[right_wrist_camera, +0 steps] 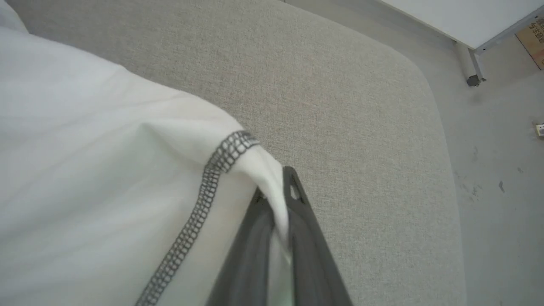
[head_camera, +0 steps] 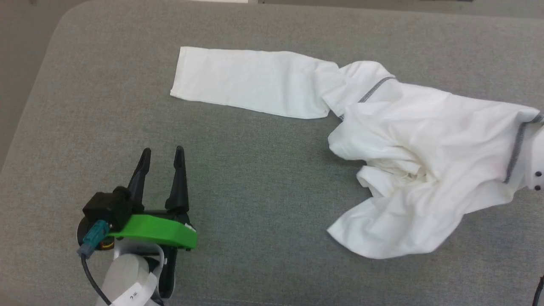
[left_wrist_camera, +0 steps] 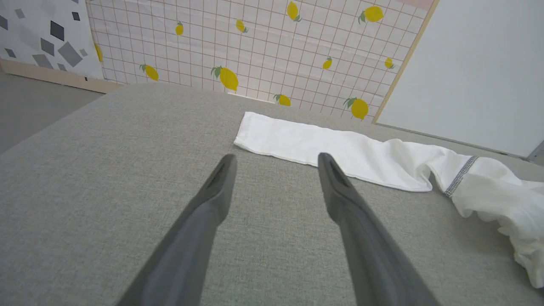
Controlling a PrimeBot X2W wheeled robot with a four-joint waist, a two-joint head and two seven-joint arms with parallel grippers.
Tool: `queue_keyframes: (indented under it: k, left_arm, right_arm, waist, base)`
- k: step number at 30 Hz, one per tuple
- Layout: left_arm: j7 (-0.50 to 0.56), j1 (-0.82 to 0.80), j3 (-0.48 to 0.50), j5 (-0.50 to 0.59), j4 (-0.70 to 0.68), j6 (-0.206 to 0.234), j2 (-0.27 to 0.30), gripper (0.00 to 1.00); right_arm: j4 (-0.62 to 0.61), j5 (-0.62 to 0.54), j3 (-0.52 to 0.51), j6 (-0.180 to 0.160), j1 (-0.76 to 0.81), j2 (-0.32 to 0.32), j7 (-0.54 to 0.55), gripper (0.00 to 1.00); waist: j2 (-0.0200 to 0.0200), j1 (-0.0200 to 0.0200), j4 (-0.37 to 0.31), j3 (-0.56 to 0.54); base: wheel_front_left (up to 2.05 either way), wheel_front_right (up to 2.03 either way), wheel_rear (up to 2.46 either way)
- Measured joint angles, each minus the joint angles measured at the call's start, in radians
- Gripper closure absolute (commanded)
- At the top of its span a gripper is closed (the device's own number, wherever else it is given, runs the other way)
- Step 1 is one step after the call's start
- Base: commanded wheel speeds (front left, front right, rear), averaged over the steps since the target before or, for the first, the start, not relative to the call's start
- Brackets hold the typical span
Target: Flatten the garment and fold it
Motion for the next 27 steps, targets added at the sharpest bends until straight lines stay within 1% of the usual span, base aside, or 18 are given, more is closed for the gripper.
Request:
queue_keyframes:
  k: [2,3,4,7,10,13,16,19,22,27]
  left_arm:
    - [0.000,-0.011,-0.003,0.000,0.005,-0.001,0.000,0.00]
    - [0.000,-0.014,-0.004,0.000,0.008,-0.001,0.000,0.00]
    - [0.000,-0.015,-0.004,0.000,0.012,-0.001,0.000,0.00]
    - [0.000,-0.014,-0.003,0.000,0.025,-0.002,0.000,0.00]
    - [0.000,-0.012,-0.002,0.000,0.034,-0.002,0.000,0.00]
    - [0.000,-0.008,0.004,0.000,0.035,-0.002,0.000,0.00]
    - [0.000,0.001,0.004,0.000,0.035,-0.002,-0.001,0.00]
    - [0.000,0.004,0.006,-0.001,0.034,-0.002,-0.001,0.00]
    - [0.000,0.004,0.005,-0.004,0.035,-0.002,-0.001,0.00]
    - [0.000,-0.003,-0.009,-0.030,0.053,-0.002,-0.001,0.00]
  right_arm:
    - [0.040,-0.037,-0.017,0.000,-0.017,0.004,-0.040,1.00]
    - [0.068,-0.040,-0.029,0.000,-0.024,0.014,-0.045,0.15]
    - [0.091,-0.044,-0.030,0.000,-0.025,0.020,-0.054,0.00]
    - [0.121,-0.044,-0.046,0.000,-0.029,0.040,-0.111,0.00]
    - [0.107,-0.012,-0.086,0.000,-0.032,0.064,-0.172,0.00]
    - [0.040,0.056,-0.157,0.000,-0.028,0.127,-0.258,0.00]
    - [-0.058,0.103,-0.180,0.000,0.003,0.181,-0.368,0.00]
    - [-0.145,0.141,-0.179,0.000,0.081,0.223,-0.468,0.00]
    - [-0.217,0.158,-0.170,0.000,0.185,0.261,-0.539,0.00]
    - [-0.252,0.196,-0.151,0.000,0.331,0.287,-0.604,0.00]
  waist:
    - [0.0000,0.0000,0.004,0.012]
    - [0.0000,0.0000,0.007,0.017]
    - [0.0000,0.0001,0.010,0.019]
    - [0.0000,0.0001,0.013,0.012]
    - [0.0000,0.0001,0.013,-0.007]
    - [0.0000,0.0000,0.009,-0.033]
    - [0.0000,0.0000,0.001,-0.057]
    - [0.0000,0.0000,-0.011,-0.075]
    - [0.0000,0.0000,-0.026,-0.089]
    - [0.0000,0.0000,-0.052,-0.101]
  base:
    - [0.00,0.00,0.00]
    - [0.00,0.00,0.00]
    - [0.00,0.00,0.00]
    - [0.00,0.00,0.00]
    - [0.00,0.00,0.00]
    - [0.00,0.00,0.00]
    - [0.00,0.00,0.00]
    - [0.00,0.00,0.00]
    - [0.00,0.00,0.00]
    - [0.00,0.00,0.00]
